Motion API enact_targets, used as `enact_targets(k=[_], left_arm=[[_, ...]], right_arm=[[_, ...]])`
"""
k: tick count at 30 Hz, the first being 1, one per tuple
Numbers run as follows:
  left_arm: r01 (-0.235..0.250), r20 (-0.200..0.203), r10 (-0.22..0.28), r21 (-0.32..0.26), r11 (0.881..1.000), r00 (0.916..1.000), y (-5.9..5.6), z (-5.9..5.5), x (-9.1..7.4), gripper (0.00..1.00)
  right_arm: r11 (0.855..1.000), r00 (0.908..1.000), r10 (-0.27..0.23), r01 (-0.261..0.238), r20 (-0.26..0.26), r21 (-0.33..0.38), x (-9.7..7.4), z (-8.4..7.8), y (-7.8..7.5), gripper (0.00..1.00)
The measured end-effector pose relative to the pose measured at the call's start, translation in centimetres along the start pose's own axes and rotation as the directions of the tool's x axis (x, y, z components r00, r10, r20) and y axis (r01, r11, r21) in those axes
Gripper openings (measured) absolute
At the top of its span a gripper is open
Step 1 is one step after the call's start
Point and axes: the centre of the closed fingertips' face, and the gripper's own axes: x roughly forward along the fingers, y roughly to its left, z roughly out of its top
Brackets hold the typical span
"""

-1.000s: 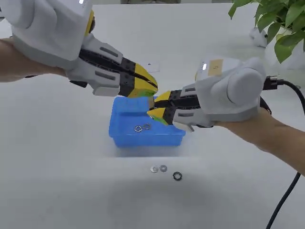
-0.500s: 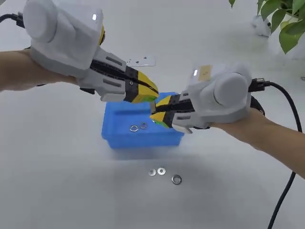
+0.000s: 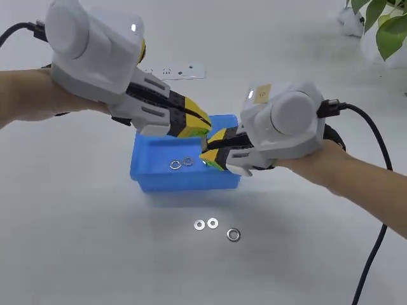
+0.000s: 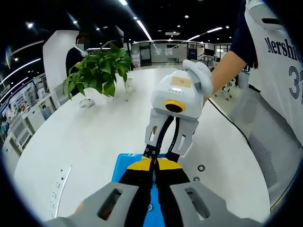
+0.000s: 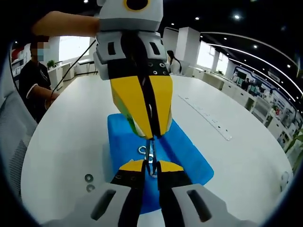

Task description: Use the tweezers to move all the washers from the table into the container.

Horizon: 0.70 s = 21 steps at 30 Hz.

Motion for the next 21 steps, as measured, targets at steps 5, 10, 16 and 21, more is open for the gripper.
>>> enact_targets(k=[5,10,16,21], left_arm=[[0.010,-0.007,-0.010,0.020,1.000,0.9999,-0.6,0.4,-0.2,0.05],[0.020,-0.010,-0.020,0.048,0.999,0.9998,-1.5,1.0,-0.8,0.05],[0.011,-0.002,-0.011,0.077,0.997,0.9999,-2.3,2.3,-1.8,0.05],[-0.005,0.002,0.005,0.114,0.994,1.0000,-3.1,3.7,-2.8,0.05]], right_arm=[[1.000,1.0000,-0.008,0.008,-0.006,-0.011,-0.3,0.3,0.1,0.14],[0.999,0.9999,0.007,-0.007,0.009,-0.036,-0.8,0.8,0.7,0.13],[0.998,0.9994,0.007,-0.005,0.034,-0.062,-1.8,2.1,1.1,0.11],[0.997,0.9982,-0.004,0.009,0.059,-0.083,-3.0,3.5,1.6,0.10]])
